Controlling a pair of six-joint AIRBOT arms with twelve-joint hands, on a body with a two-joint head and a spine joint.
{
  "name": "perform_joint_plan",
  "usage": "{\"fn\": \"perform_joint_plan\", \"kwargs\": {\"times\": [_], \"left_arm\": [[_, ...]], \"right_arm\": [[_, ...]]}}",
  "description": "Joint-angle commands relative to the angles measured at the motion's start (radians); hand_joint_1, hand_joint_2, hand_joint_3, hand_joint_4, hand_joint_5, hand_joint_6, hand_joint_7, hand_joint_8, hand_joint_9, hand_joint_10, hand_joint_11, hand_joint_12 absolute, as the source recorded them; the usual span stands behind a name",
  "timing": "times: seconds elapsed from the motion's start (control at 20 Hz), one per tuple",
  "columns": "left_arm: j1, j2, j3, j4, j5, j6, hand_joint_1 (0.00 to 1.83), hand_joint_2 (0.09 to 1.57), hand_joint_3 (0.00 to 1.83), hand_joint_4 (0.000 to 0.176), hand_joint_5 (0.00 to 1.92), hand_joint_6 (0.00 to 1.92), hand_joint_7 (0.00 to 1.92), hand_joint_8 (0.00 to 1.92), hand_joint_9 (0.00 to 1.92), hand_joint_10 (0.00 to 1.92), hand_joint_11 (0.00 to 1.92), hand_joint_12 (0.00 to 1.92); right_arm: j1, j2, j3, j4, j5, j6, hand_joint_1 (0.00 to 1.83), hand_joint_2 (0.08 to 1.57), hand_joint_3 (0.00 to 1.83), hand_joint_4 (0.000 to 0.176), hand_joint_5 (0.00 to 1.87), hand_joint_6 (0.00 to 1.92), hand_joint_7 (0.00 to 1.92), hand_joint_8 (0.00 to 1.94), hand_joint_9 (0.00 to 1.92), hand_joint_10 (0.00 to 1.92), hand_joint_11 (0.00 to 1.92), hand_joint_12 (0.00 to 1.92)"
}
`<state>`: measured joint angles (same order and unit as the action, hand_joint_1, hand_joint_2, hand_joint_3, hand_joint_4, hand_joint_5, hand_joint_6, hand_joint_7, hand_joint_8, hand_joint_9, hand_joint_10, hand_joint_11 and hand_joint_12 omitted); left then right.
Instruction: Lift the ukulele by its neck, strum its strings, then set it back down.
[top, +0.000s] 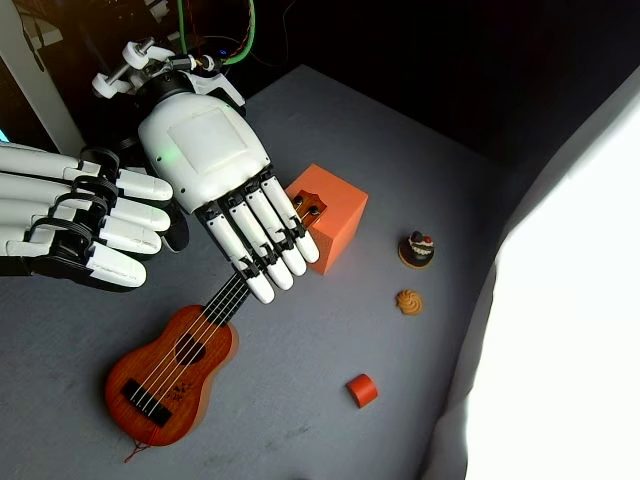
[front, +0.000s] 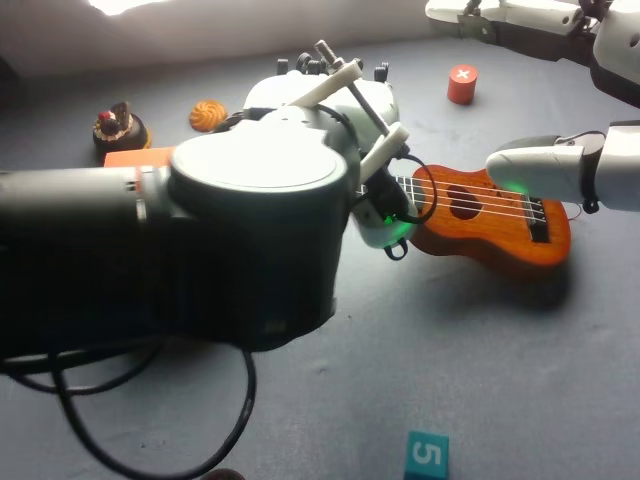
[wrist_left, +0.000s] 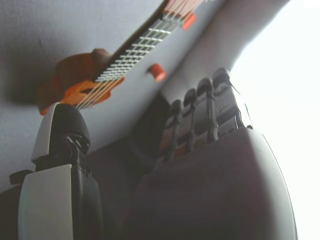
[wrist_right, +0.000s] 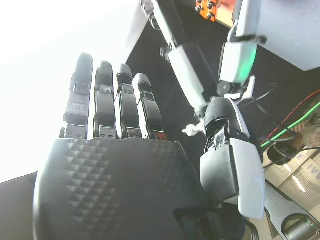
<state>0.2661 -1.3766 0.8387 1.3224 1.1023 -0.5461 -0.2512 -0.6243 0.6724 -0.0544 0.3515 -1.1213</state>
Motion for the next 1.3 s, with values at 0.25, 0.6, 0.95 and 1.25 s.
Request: {"fn": "perform_joint_plan", "kwargs": {"times": [0.25, 0.6, 0.95, 1.25], "left_arm": [[0.028, -0.065, 0.069, 0.122, 0.029, 0.001, 0.8, 1.12, 0.0, 0.0, 0.0, 0.0, 0.0, 0.0, 0.0, 0.0, 0.0, 0.0], [0.084, -0.072, 0.112, 0.171, -0.026, 0.001, 0.82, 1.12, 0.0, 0.0, 0.0, 0.0, 0.0, 0.0, 0.0, 0.0, 0.0, 0.0], [0.135, -0.091, 0.188, 0.222, -0.057, -0.049, 0.8, 1.12, 0.0, 0.0, 0.0, 0.0, 0.0, 0.0, 0.0, 0.0, 0.0, 0.0], [0.154, -0.108, 0.266, 0.252, -0.096, -0.049, 0.92, 1.1, 0.0, 0.0, 0.0, 0.0, 0.0, 0.0, 0.0, 0.0, 0.0, 0.0]], "right_arm": [[0.019, 0.003, -0.006, 0.004, 0.129, 0.006, 0.08, 1.24, 0.0, 0.0, 0.07, 0.0, 0.08, 0.0, 0.02, 0.11, 0.0, 0.14], [0.038, 0.016, -0.012, 0.02, 0.058, -0.049, 0.1, 1.23, 0.0, 0.0, 0.06, 0.01, 0.12, 0.0, 0.08, 0.06, 0.0, 0.17], [0.072, 0.048, -0.023, 0.032, -0.091, -0.145, 0.13, 1.22, 0.0, 0.0, 0.11, 0.02, 0.15, 0.0, 0.1, 0.05, 0.0, 0.39], [0.088, 0.063, -0.023, 0.032, -0.163, -0.217, 0.12, 1.23, 0.0, 0.0, 0.08, 0.01, 0.13, 0.0, 0.1, 0.04, 0.0, 0.33]]}}
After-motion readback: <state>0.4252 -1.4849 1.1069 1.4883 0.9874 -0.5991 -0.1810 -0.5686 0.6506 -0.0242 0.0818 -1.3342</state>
